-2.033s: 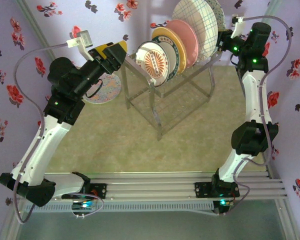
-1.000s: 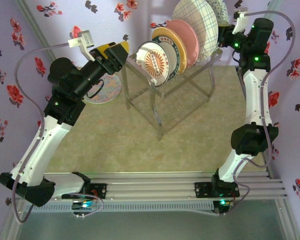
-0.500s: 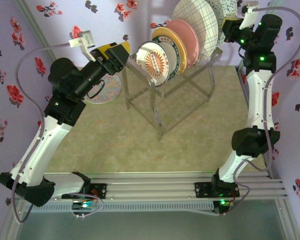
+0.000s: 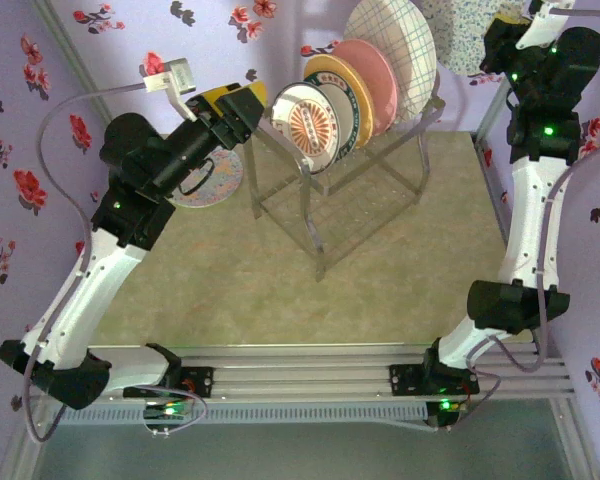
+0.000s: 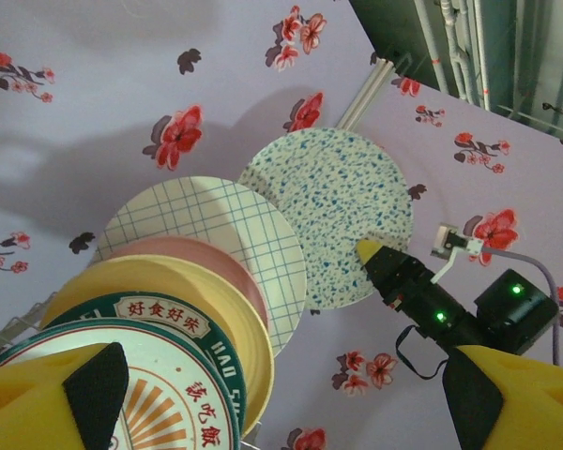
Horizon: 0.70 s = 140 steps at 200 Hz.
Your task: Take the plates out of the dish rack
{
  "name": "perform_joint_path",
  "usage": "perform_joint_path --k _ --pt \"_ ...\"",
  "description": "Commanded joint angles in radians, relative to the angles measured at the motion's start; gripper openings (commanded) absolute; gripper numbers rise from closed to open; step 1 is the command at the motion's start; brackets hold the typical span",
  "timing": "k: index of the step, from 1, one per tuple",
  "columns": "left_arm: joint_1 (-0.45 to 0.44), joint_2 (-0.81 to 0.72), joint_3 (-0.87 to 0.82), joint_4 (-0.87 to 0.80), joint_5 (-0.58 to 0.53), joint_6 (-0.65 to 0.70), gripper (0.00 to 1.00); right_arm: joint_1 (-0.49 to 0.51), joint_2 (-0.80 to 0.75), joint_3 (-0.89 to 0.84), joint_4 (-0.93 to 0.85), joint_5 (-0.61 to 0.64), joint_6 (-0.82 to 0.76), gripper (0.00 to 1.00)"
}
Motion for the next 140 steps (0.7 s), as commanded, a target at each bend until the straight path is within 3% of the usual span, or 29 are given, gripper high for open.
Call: perform_joint_path --k 1,67,109,140 --pt "-0.030 0.032 0.044 0.026 0.000 -0.017 0.90 -0.005 -0.087 -0.043 0.190 0.101 0.067 0.00" --pt "-0.080 0.120 0.107 0.043 0.008 -0.033 0.90 -0.003 -0.200 -0.165 0.397 0.131 0.300 0.00" --pt "-0.082 0.203 0.164 0.081 0.048 -0.103 0.89 0.010 -0.209 -0.165 0.447 0.011 0.546 0.00" --pt "-0.084 0.274 0.234 0.114 0.076 -0.159 0.88 0.110 -0.192 -0.145 0.436 -0.069 0.657 0.00"
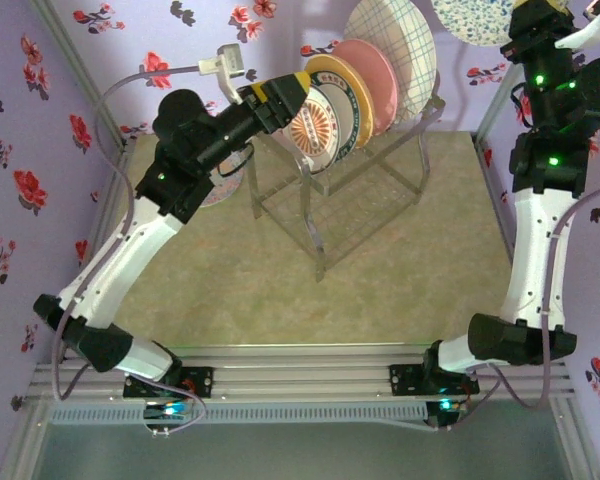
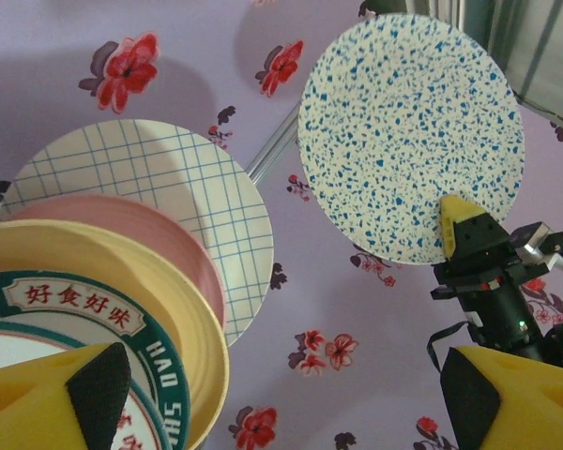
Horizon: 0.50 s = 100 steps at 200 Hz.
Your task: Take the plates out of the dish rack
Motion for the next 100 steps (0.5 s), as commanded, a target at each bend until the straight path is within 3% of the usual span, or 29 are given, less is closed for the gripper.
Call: perform_joint_path --k 1,52,100 --pt "-0.009 0.048 0.072 0.075 0.041 -0.061 0.88 0.080 -0.009 0.027 0.091 -0.098 0.154 0.00" --pt "-0.008 0.114 0.158 0.077 0.044 -0.074 0.86 0.328 0.043 0.086 -0.044 -0.141 0.162 0.00" --pt "0.007 0.098 0.132 0.088 -0.019 -0.087 0.79 0.453 0.100 0.105 -0.057 -0.161 0.218 0.00"
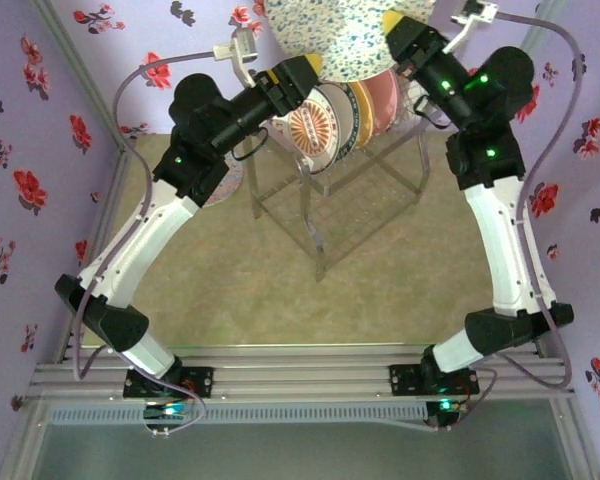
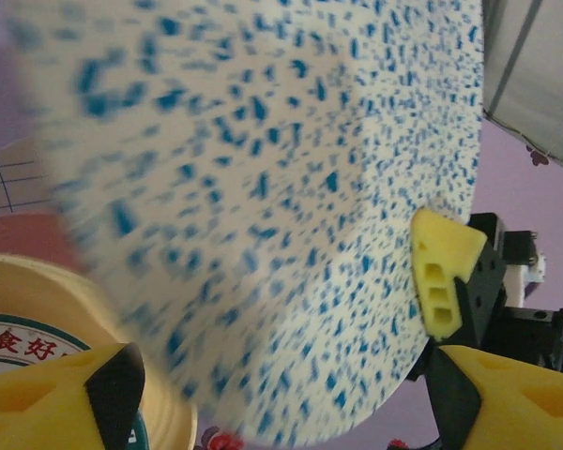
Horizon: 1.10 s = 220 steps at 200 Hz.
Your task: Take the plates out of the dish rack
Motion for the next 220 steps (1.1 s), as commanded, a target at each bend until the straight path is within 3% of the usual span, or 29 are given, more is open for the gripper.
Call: perform_joint_path --k 1,69,86,130,141,161,179,203,220 --pt "0.007 -0.017 0.005 0.056 -0.039 -0.021 0.79 0.038 0.019 0.058 0.042 -0.024 0.058 0.00" --pt "0.029 -0.041 -0.061 0.112 -0.073 -0.076 0.61 0.076 0.064 0.071 0.027 -0.076 0.129 0.00" --pt "0.032 -0.041 -0.063 0.127 -0.072 -0.086 0.48 0.084 0.063 0.068 0.003 -0.074 0.116 0.00" --pt "0.043 -0.041 -0.072 0.156 -0.072 -0.129 0.06 0.090 0.061 0.060 -0.025 -0.066 0.093 0.00" --pt "0.046 -0.042 -0.073 0.157 -0.069 -0.144 0.00 0.092 0.064 0.063 -0.031 -0.067 0.089 0.00" --pt "0.062 -0.041 -0.070 0.164 -0.055 -0.188 0.00 0.095 0.068 0.068 -0.039 -0.068 0.084 0.00" --pt "0.082 -0.041 -0.068 0.181 -0.037 -0.226 0.00 0.101 0.065 0.068 -0.041 -0.063 0.066 0.13" --pt "0.123 -0.046 -0.048 0.184 -0.013 -0.259 0.00 0.110 0.055 0.072 -0.081 -0.049 0.006 0.47" --pt "0.163 -0.047 -0.034 0.181 0.010 -0.290 0.00 0.119 0.036 0.067 -0.129 -0.031 -0.060 0.58"
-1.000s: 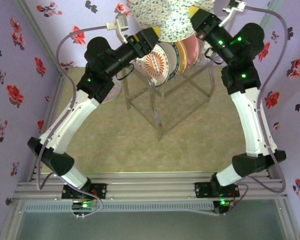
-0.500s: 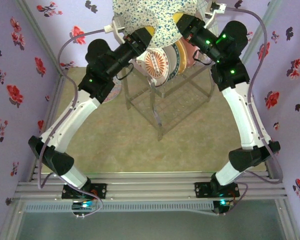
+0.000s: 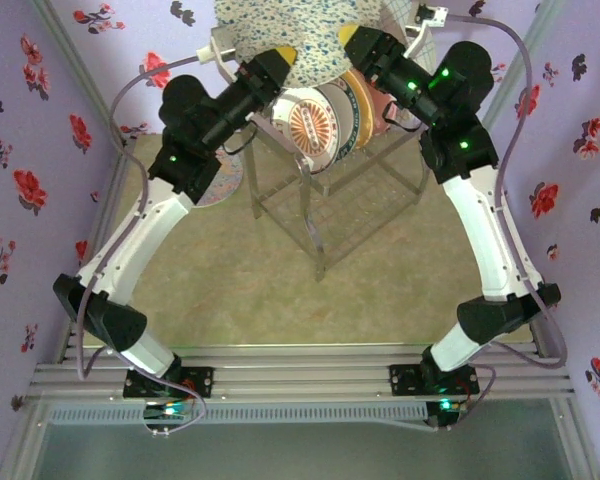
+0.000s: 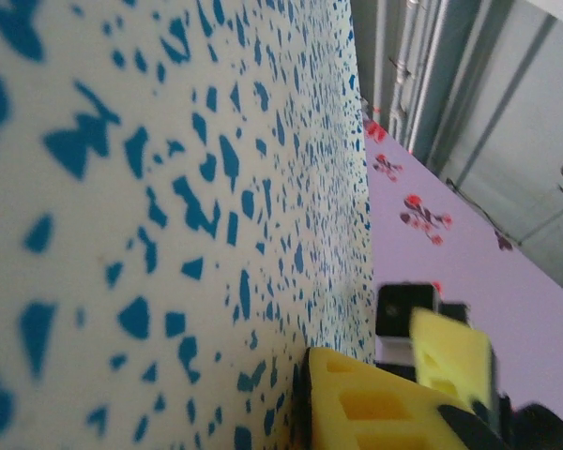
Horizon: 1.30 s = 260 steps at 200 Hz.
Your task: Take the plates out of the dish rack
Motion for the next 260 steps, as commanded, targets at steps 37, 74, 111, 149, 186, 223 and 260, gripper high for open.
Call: perform_joint_path --k 37,74,111,149,186,223,260 --pt "0.169 -0.060 0.017 0.041 0.033 -0.129 0.00 0.059 -0.100 -0.033 -0.089 0.050 -0.294 0.65" --pt "0.314 -0.098 -0.078 -0.014 0.041 -0.179 0.00 0.155 -0.171 -0.114 -0.127 0.094 -0.541 0.67" --pt "0.440 -0.151 -0.248 -0.023 0.029 -0.222 0.00 0.312 -0.259 -0.249 -0.127 0.191 -0.856 0.73" --pt "0.536 -0.187 -0.440 0.010 0.029 -0.251 0.00 0.448 -0.250 -0.208 -0.243 0.435 -1.013 0.76" --pt "0.571 -0.195 -0.597 0.026 0.033 -0.207 0.00 0.525 -0.139 -0.046 -0.388 0.563 -0.999 0.76" --pt "0.594 -0.166 -0.720 0.093 0.049 -0.185 0.00 0.619 -0.007 0.116 -0.535 0.828 -0.926 0.74" --pt "0.611 -0.090 -0.789 0.188 0.086 -0.176 0.00 0.670 0.047 0.135 -0.548 0.868 -0.894 0.73"
